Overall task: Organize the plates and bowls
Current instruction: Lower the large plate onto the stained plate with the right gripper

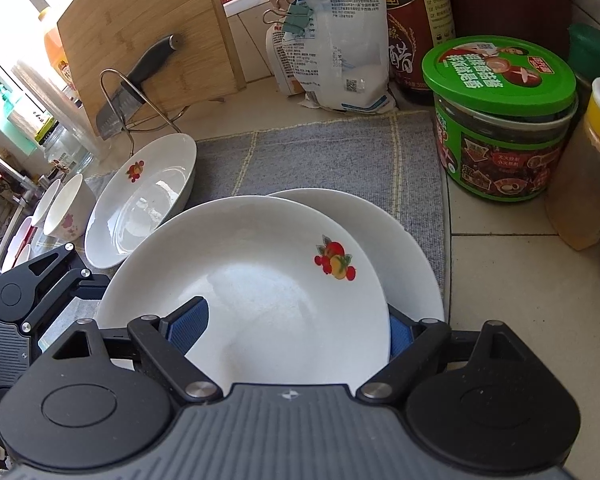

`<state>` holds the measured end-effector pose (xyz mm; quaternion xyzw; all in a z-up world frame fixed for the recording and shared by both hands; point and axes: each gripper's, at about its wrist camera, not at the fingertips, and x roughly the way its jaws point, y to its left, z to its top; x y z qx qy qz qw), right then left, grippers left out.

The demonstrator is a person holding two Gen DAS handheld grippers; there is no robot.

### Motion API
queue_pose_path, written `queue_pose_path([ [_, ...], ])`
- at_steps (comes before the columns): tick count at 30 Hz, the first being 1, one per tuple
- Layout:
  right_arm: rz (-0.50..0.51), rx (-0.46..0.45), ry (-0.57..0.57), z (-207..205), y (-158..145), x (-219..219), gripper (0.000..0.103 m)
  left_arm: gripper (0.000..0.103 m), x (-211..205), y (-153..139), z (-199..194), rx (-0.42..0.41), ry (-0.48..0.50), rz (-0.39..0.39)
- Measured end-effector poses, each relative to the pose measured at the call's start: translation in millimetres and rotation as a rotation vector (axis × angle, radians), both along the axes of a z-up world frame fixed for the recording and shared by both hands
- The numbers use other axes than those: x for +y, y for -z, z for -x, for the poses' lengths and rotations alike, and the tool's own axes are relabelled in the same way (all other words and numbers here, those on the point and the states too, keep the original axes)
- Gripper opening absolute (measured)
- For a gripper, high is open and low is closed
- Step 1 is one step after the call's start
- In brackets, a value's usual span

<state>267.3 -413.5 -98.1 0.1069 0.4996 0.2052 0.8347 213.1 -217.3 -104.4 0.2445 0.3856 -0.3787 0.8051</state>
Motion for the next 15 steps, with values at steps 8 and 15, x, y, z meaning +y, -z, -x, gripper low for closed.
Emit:
queue_pose_path([
  [8, 0.010, 0.005, 0.013, 6, -3, -5, 0.092, 0.102, 1, -1, 0, -0.009, 0.006, 0.000],
  [15, 0.031, -0.006, 0.030, 11, -9, -9, 0.092, 0.102, 4, -2, 2, -0.029, 0.012, 0.008],
])
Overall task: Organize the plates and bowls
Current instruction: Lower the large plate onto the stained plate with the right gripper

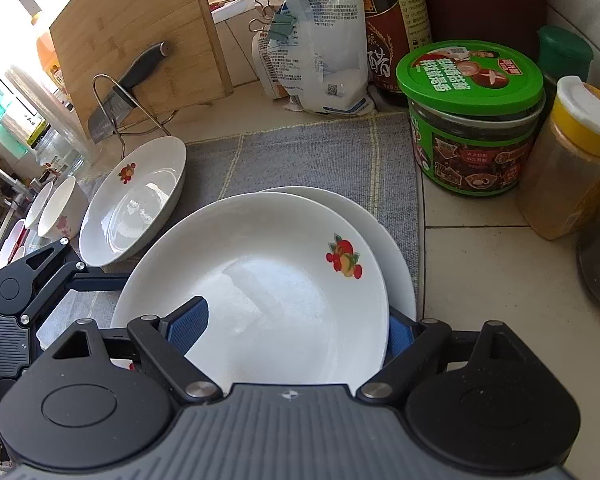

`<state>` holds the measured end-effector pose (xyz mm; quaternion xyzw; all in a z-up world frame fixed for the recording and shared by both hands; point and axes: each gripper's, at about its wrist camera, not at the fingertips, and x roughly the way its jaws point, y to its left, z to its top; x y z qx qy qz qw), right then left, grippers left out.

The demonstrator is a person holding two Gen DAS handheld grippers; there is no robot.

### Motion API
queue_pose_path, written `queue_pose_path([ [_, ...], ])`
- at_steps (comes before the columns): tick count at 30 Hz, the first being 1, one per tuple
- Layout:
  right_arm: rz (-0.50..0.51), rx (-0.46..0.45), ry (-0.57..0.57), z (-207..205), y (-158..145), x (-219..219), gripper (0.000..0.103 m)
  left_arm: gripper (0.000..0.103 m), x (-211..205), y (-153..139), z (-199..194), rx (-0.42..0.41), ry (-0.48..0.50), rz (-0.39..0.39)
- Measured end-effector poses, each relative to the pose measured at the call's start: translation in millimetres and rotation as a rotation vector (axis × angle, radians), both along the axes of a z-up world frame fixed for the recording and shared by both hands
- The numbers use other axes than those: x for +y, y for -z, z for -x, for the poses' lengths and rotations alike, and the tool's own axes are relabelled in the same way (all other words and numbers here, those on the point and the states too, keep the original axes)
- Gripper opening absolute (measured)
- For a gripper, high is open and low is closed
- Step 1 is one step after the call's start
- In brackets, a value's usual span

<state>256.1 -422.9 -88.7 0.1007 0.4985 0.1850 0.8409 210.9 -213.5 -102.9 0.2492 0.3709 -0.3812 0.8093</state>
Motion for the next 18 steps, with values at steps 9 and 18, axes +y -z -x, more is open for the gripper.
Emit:
queue_pose_path([
  [9, 0.015, -0.018, 0.037, 8, -8, -5, 0.093, 0.102, 6, 1, 4, -0.017, -0.009, 0.010],
  [18, 0.058, -0.029, 0.090, 12, -14, -1, 0.093, 0.102, 22, -8, 17, -0.031, -0.054, 0.047],
])
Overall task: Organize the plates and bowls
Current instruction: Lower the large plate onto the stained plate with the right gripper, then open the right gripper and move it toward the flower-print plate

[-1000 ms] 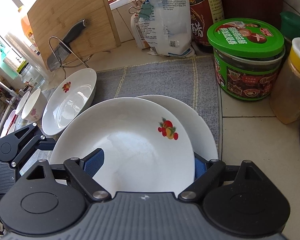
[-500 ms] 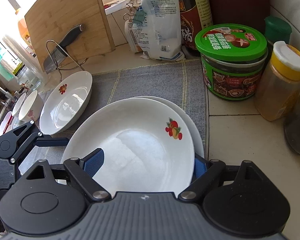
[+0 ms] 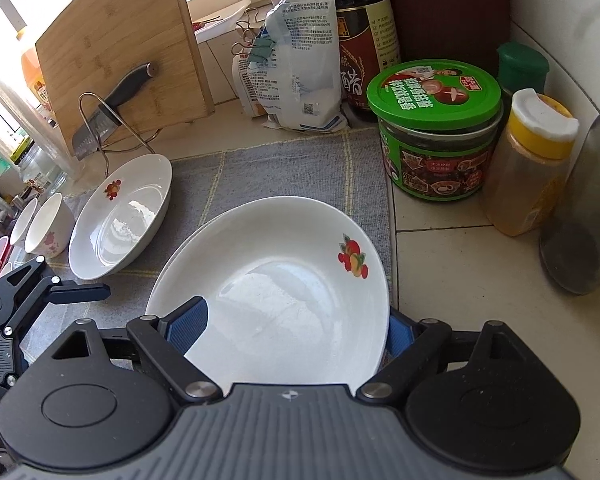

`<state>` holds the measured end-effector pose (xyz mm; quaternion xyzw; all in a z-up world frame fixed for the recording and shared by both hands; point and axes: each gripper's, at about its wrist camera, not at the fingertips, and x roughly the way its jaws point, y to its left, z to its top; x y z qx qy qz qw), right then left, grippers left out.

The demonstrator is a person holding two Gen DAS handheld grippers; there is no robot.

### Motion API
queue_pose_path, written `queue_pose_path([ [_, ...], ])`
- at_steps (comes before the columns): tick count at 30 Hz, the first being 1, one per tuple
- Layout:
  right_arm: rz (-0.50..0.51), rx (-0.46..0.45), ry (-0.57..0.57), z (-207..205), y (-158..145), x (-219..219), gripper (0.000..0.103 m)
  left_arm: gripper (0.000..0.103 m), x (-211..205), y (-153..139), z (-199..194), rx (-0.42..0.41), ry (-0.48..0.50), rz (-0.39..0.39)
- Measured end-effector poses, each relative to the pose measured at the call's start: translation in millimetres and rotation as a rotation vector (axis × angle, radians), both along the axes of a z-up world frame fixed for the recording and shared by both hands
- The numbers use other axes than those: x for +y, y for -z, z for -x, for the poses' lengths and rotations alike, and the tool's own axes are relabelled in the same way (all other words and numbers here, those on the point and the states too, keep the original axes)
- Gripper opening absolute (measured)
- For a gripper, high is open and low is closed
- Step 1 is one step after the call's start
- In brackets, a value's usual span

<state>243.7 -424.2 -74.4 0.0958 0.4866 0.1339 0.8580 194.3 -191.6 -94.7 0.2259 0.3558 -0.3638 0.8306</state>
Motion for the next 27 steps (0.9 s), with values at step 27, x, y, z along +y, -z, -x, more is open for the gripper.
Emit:
queue_pose_path([
  [27, 0.199, -0.158, -0.035, 27, -38, 126, 0.103, 0.102, 142, -28, 48, -0.055, -0.359, 0.148],
])
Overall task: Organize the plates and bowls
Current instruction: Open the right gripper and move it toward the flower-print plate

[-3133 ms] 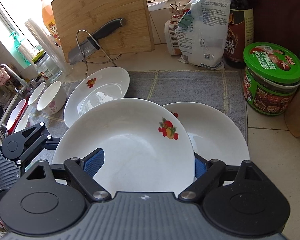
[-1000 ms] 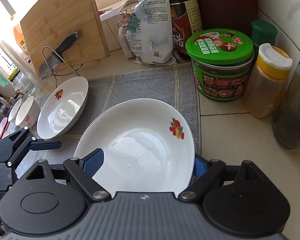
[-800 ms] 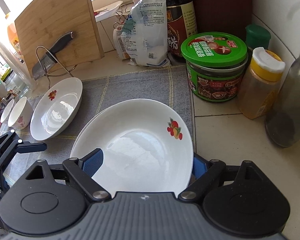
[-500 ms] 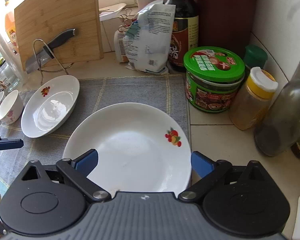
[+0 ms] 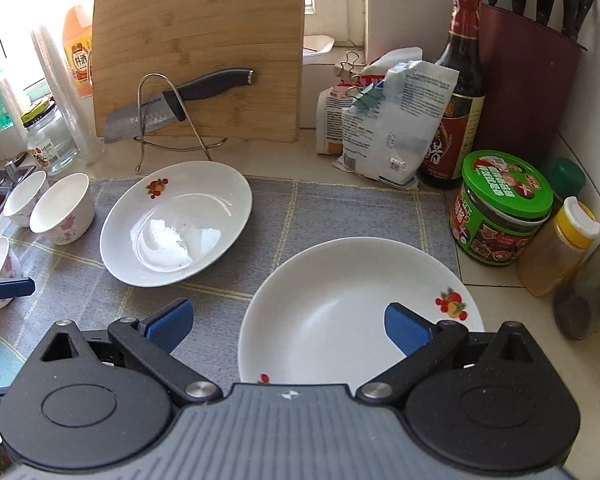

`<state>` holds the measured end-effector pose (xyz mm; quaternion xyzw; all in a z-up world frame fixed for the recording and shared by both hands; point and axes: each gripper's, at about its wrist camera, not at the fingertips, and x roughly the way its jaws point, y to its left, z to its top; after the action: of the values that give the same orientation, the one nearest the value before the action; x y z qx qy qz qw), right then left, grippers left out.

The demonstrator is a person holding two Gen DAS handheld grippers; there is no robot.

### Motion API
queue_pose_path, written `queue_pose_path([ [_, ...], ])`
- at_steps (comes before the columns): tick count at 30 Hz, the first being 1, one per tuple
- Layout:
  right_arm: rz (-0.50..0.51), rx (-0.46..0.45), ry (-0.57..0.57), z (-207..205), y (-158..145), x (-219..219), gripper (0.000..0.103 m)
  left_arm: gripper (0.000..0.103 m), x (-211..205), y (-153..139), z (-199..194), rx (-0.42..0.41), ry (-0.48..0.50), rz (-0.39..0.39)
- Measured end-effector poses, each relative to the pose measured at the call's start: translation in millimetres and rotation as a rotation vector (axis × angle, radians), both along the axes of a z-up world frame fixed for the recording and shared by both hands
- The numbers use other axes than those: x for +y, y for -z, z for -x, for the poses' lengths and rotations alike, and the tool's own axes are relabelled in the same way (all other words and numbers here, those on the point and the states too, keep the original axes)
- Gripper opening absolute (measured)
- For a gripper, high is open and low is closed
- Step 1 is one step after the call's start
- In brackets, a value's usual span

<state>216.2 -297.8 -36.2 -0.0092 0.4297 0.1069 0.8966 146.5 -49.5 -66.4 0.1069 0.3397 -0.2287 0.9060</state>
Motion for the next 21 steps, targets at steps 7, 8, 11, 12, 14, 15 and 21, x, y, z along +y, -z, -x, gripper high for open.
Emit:
queue_pose_path([
  [7, 0.009, 0.005, 0.032, 21, 2, 23, 0.103, 0.102, 27, 3, 5, -0.036, -0.076, 0.007],
  [8, 0.016, 0.005, 0.032, 24, 1, 25, 0.103, 0.102, 28, 4, 5, -0.035, -0.084, 0.011],
  [11, 0.019, 0.007, 0.031, 28, 0, 28, 0.103, 0.102, 28, 8, 3, -0.027, -0.104, 0.014],
  [12, 0.018, 0.008, 0.027, 28, 0, 29, 0.103, 0.102, 28, 10, 3, -0.023, -0.108, 0.016],
  [14, 0.026, 0.005, 0.017, 26, -1, 30, 0.103, 0.102, 28, 16, 1, -0.010, -0.109, 0.033],
  [15, 0.027, 0.004, 0.007, 24, -2, 30, 0.103, 0.102, 28, 18, -1, 0.000, -0.116, 0.039],
  [21, 0.018, 0.019, -0.065, -6, 8, 30, 0.103, 0.102, 22, 30, -10, 0.049, -0.185, 0.035],
])
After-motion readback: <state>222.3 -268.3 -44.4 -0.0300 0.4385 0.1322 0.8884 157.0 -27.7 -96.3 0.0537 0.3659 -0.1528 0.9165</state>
